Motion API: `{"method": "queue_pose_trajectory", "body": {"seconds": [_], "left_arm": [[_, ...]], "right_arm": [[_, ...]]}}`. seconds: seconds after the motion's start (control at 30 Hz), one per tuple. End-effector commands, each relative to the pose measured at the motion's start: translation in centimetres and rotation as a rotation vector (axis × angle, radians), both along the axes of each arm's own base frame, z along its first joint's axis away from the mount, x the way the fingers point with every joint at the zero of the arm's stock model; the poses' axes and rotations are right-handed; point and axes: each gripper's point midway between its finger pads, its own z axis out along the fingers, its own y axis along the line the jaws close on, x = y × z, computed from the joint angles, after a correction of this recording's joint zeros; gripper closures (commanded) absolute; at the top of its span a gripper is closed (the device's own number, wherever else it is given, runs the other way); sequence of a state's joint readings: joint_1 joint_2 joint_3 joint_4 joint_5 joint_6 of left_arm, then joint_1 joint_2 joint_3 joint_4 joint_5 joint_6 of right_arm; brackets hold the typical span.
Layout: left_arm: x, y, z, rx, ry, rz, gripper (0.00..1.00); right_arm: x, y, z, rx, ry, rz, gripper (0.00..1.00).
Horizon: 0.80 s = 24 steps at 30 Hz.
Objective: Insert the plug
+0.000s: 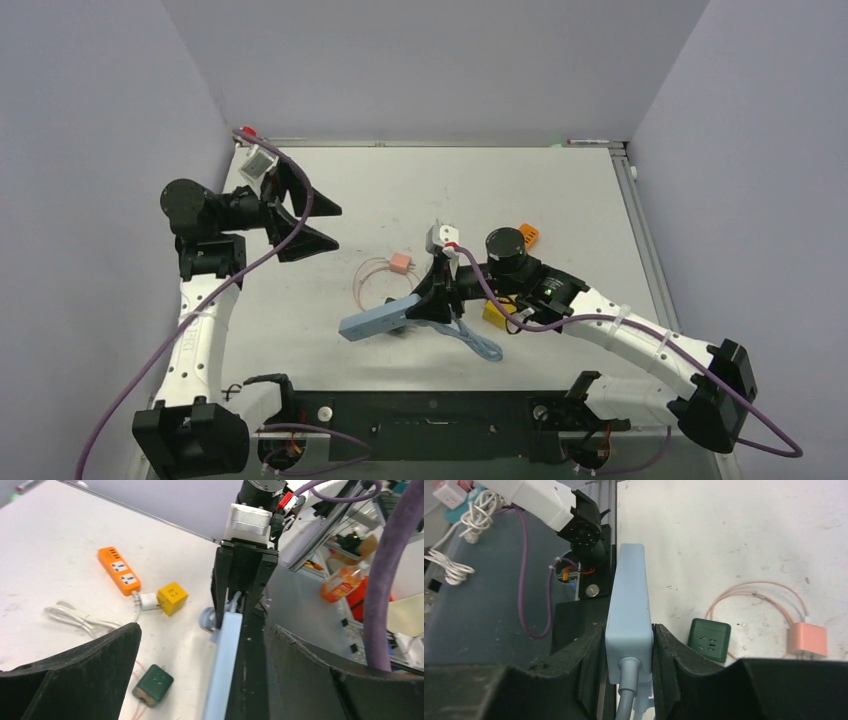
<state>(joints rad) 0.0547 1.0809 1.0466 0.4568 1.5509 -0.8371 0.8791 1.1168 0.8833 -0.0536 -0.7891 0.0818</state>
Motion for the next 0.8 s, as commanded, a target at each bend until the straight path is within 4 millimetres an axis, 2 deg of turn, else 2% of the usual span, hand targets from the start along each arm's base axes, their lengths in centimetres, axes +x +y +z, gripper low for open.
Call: {"method": "queue_pose_trajectory", "body": {"seconds": [0.0,0.07,0.1,0.17,0.23,0.27,0.33,0.37,0.4,0.43,0.53,0.6,0.67,0.77], "left_arm": [[1.6,1.3,2.1,-0.004,-0.242,0.122,0.04],[4.3,2.1,4.8,-0.054,-0.249,0.271,0.04],[6.5,3.3,6.8,-0.076,-0.265,0.422,0.04],[11.6,5.9,7.8,-0.021,-0.226,0.794,0.04],[14.5,7.5,7.5,0.071,-0.220,0.983,0.04],[15.1,7.2,6.8,0.108,-0.209,0.964,0.04],[15.2,6.5,3.8,0.194,-0.135,0.902,0.04],[14.5,5.7,1.6,0.248,-0.101,0.813,0.04],[12.6,4.3,-1.4,0.323,-0.040,0.689,0.04],[11.1,3.6,-3.5,0.382,-0.021,0.600,0.04],[4.3,2.6,-9.5,0.510,0.030,0.312,0.04],[0.4,2.7,-12.3,0.577,0.017,0.188,0.04],[-2.4,3.0,-14.1,0.630,-0.034,0.107,0.04],[-3.9,3.7,-16.7,0.707,-0.071,0.068,0.02]], "right_arm": [[-0.5,1.7,2.8,0.110,0.090,0.051,0.95],[-0.4,2.3,2.5,0.116,0.136,0.058,0.95],[-0.3,2.5,2.7,0.124,0.145,0.061,0.95],[0.3,2.9,2.7,0.125,0.150,0.038,0.95],[1.0,3.1,2.9,0.129,0.146,0.008,0.95],[1.3,3.2,2.8,0.127,0.150,-0.014,0.95],[2.0,3.3,2.6,0.121,0.164,-0.053,0.95],[2.2,3.3,2.2,0.117,0.175,-0.067,0.95],[2.3,3.3,1.8,0.114,0.188,-0.078,0.95],[2.3,3.3,1.5,0.116,0.199,-0.083,0.95],[1.9,3.1,-0.2,0.114,0.259,-0.092,0.95],[1.7,3.0,-1.9,0.105,0.303,-0.101,0.95],[1.7,3.0,-3.3,0.098,0.358,-0.119,0.95],[1.9,3.1,-5.6,0.072,0.438,-0.157,0.95]]}}
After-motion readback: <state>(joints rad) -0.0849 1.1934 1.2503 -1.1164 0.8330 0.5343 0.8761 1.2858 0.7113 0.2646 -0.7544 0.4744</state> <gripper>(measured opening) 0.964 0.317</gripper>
